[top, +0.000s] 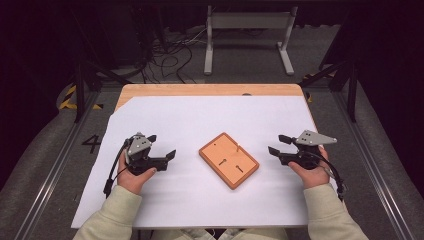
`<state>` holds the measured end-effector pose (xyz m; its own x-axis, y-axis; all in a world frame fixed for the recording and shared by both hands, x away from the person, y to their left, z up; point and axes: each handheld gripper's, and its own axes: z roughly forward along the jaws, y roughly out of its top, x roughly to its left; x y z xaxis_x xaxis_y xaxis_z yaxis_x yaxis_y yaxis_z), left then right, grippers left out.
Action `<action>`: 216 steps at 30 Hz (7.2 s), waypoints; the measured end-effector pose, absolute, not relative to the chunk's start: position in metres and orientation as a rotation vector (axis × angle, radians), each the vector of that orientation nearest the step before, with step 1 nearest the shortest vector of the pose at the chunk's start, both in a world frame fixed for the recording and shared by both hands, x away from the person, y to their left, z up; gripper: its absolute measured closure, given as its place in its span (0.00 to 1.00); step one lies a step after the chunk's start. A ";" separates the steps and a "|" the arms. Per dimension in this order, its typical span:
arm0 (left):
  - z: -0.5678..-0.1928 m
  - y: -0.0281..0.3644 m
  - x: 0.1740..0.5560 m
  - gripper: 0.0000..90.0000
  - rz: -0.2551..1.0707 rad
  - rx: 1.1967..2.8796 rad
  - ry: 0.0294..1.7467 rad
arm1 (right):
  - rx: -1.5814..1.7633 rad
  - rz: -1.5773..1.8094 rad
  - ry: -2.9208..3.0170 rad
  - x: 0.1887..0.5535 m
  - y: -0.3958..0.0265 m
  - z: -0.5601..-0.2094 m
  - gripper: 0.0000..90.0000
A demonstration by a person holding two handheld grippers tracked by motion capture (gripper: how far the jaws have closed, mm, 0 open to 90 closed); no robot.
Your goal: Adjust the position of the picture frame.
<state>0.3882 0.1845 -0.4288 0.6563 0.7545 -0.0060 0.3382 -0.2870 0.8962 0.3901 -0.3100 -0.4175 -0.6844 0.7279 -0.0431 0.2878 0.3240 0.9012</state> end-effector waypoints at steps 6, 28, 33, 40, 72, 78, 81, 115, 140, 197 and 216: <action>-0.429 0.183 0.389 0.13 0.522 1.886 0.864 | 0.893 1.305 2.160 0.390 -0.310 -0.417 0.43; -0.428 0.184 0.388 0.13 0.537 1.888 0.870 | 0.896 1.315 2.164 0.390 -0.308 -0.414 0.46; -0.429 0.184 0.388 0.13 0.534 1.888 0.874 | 0.875 1.296 2.179 0.389 -0.305 -0.410 0.57; -0.429 0.184 0.388 0.14 0.535 1.893 0.881 | 0.865 1.247 2.243 0.392 -0.301 -0.403 0.81; -0.430 0.185 0.388 0.14 0.540 1.898 0.886 | 0.947 1.032 2.471 0.428 -0.268 -0.431 1.00; -0.430 0.185 0.388 0.14 0.538 1.899 0.881 | 0.959 1.011 2.527 0.428 -0.264 -0.439 1.00; -0.430 0.185 0.388 0.14 0.538 1.901 0.879 | 0.963 1.006 2.552 0.426 -0.262 -0.442 1.00; -0.430 0.187 0.389 0.15 0.533 1.897 0.894 | 0.713 0.952 2.847 0.398 -0.192 -0.441 1.00; -0.433 0.210 0.371 0.15 0.563 1.872 0.972 | 0.494 1.016 2.935 0.410 -0.135 -0.430 1.00; -0.439 0.234 0.351 0.15 0.573 1.839 1.050 | 0.597 0.865 2.870 0.562 -0.030 -0.428 1.00; -0.439 0.234 0.352 0.15 0.572 1.837 1.042 | 0.603 0.602 2.904 0.558 -0.034 -0.425 1.00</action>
<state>0.3517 0.2339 -0.4388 0.5341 0.8444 -0.0414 0.4179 -0.2212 0.8812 0.5578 -0.0343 -0.4252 -0.9143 0.4039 -0.0310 0.3583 0.8419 0.4034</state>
